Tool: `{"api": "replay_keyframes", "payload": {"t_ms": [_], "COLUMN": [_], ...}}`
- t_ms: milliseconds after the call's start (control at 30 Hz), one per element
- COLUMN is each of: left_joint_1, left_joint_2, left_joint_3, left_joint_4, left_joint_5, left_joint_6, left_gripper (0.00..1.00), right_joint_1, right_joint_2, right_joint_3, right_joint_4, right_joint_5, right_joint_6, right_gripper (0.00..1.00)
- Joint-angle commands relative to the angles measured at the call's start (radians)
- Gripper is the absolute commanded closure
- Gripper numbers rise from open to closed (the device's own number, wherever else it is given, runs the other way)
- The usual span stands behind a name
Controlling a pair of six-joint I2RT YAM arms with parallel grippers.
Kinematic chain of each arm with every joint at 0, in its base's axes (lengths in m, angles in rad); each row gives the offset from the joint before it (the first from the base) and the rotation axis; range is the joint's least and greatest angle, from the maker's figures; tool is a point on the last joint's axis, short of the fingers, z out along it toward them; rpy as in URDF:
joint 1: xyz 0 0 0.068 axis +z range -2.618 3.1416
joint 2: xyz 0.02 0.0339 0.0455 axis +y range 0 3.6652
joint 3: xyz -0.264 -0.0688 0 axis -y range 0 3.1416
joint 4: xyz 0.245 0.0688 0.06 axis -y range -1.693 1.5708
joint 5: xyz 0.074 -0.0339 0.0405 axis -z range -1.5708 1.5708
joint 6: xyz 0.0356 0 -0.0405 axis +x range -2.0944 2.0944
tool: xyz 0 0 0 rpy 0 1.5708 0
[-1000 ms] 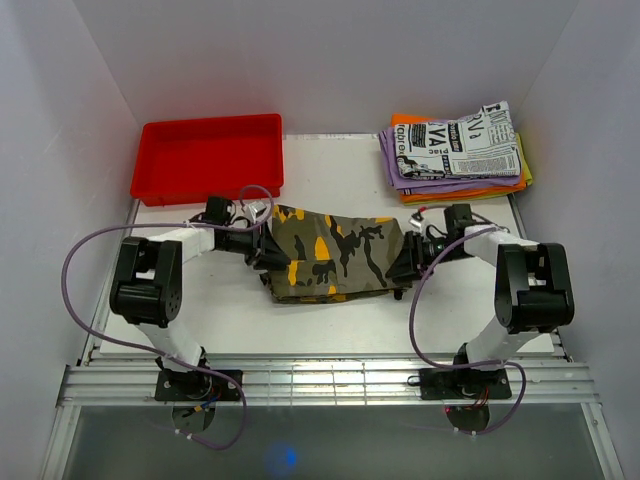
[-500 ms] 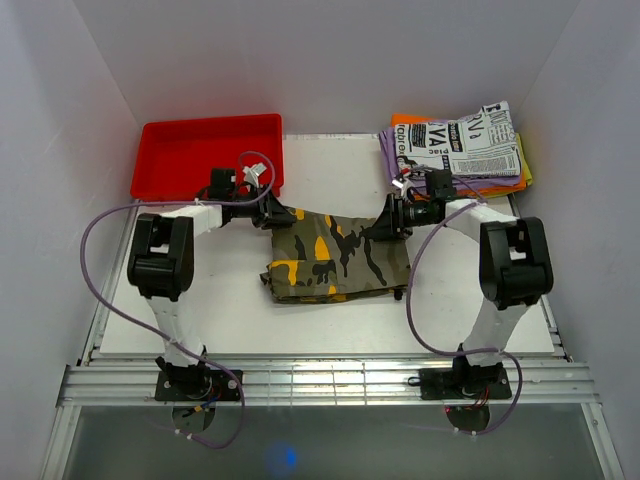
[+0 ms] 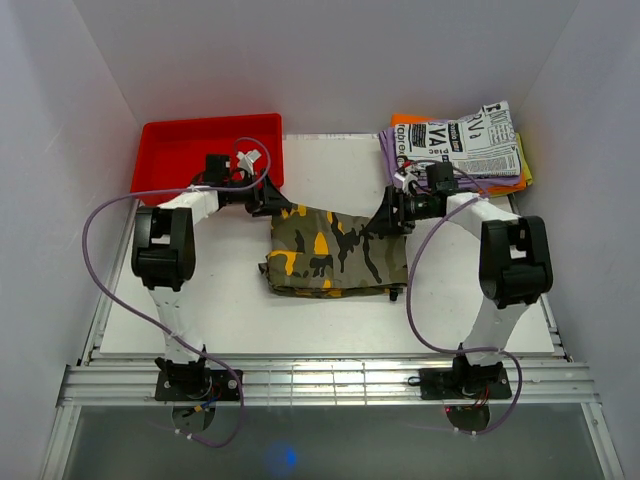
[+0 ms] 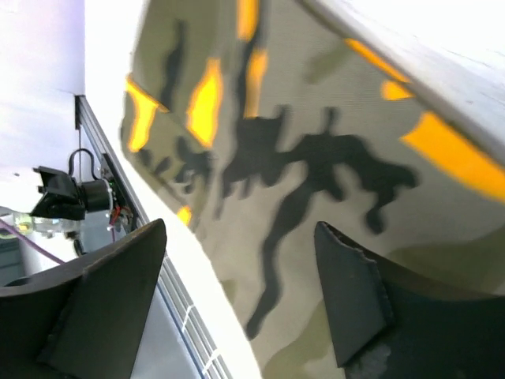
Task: Fold and stack the trousers
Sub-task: Fold the trousers, then neatly place the folded trousers to the corner
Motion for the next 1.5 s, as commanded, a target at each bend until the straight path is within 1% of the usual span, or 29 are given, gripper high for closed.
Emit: {"api": "replay_keyframes", "payload": {"t_ms": [0,33,67,100,133,167,233,267,333,367,400,467,500,667,733,800,833,900,1033,1067,1233,1267,1367,1400,1467], "left_joint_1": [-0.019,-0.038,-0.061,-0.123,-0.165,-0.265,-0.381,-0.486,-0.588,-0.672,-0.714,-0.782,-0.840,-0.967,-0.986,-0.990,-0.990,-0.990,-0.990,-0.989,-0.989,-0.989,-0.987,-0.986,-0.972], "left_joint_2": [-0.247,-0.288,-0.328,-0.368,-0.437,-0.469,-0.551,-0.563,-0.573,-0.566,-0.556,-0.504,-0.482,-0.352,-0.286,-0.228,-0.212,-0.185,-0.149,-0.149,-0.161,-0.161,-0.178,-0.197,-0.220], "left_joint_3": [0.009,0.009,0.008,-0.002,-0.011,-0.026,-0.112,-0.141,-0.211,-0.235,-0.253,-0.284,-0.288,-0.296,-0.293,-0.275,-0.275,-0.273,-0.307,-0.316,-0.350,-0.351,-0.365,-0.368,-0.365], "left_joint_4": [-0.192,-0.226,-0.257,-0.295,-0.307,-0.314,-0.280,-0.263,-0.190,-0.153,-0.083,-0.027,0.020,0.140,0.169,0.163,0.163,0.153,0.162,0.168,0.170,0.166,0.168,0.168,0.171], "left_joint_5": [0.007,-0.060,-0.107,-0.154,-0.249,-0.301,-0.406,-0.484,-0.552,-0.611,-0.642,-0.682,-0.719,-0.823,-0.885,-0.894,-0.918,-0.922,-0.929,-0.940,-0.929,-0.923,-0.909,-0.891,-0.865], "left_joint_6": [0.198,0.323,0.382,0.436,0.559,0.609,0.695,0.768,0.810,0.829,0.838,0.853,0.858,0.876,0.884,0.881,0.871,0.875,0.858,0.840,0.808,0.803,0.795,0.791,0.755], "left_gripper": [0.25,0.24,0.23,0.23,0.23,0.22,0.20,0.20,0.18,0.17,0.17,0.17,0.17,0.17,0.17,0.17,0.17,0.19,0.35,0.45,0.63,0.71,0.82,0.91,1.00], "right_joint_1": [-0.012,-0.018,-0.038,-0.050,-0.064,-0.095,-0.135,-0.191,-0.242,-0.286,-0.306,-0.348,-0.360,-0.420,-0.425,-0.428,-0.426,-0.428,-0.428,-0.429,-0.429,-0.428,-0.428,-0.428,-0.429], "right_joint_2": [-0.194,-0.232,-0.301,-0.334,-0.395,-0.421,-0.479,-0.495,-0.516,-0.535,-0.544,-0.570,-0.575,-0.592,-0.602,-0.605,-0.607,-0.605,-0.589,-0.579,-0.546,-0.540,-0.518,-0.513,-0.495], "right_joint_3": [-0.019,-0.044,-0.070,-0.125,-0.153,-0.180,-0.243,-0.263,-0.306,-0.318,-0.329,-0.352,-0.358,-0.389,-0.395,-0.412,-0.418,-0.438,-0.467,-0.473,-0.501,-0.504,-0.504,-0.504,-0.509], "right_joint_4": [-0.069,-0.083,-0.083,-0.085,-0.086,-0.088,-0.111,-0.138,-0.165,-0.183,-0.192,-0.215,-0.237,-0.278,-0.289,-0.289,-0.287,-0.286,-0.278,-0.265,-0.229,-0.223,-0.200,-0.194,-0.176], "right_joint_5": [0.013,0.019,0.020,0.030,0.031,0.034,0.040,0.040,0.031,0.027,0.040,0.069,0.094,0.108,0.116,0.123,0.126,0.140,0.125,0.119,0.108,0.105,0.093,0.090,0.083], "right_joint_6": [0.024,0.035,0.049,0.063,0.087,0.095,0.095,0.092,0.086,0.078,0.077,0.057,0.048,0.025,0.014,0.008,0.009,0.009,0.026,0.040,0.052,0.058,0.067,0.077,0.084], "right_gripper": [0.18,0.14,0.08,0.05,0.02,0.05,0.08,0.10,0.10,0.10,0.10,0.10,0.10,0.10,0.10,0.10,0.10,0.10,0.10,0.10,0.10,0.10,0.10,0.10,0.10]}}
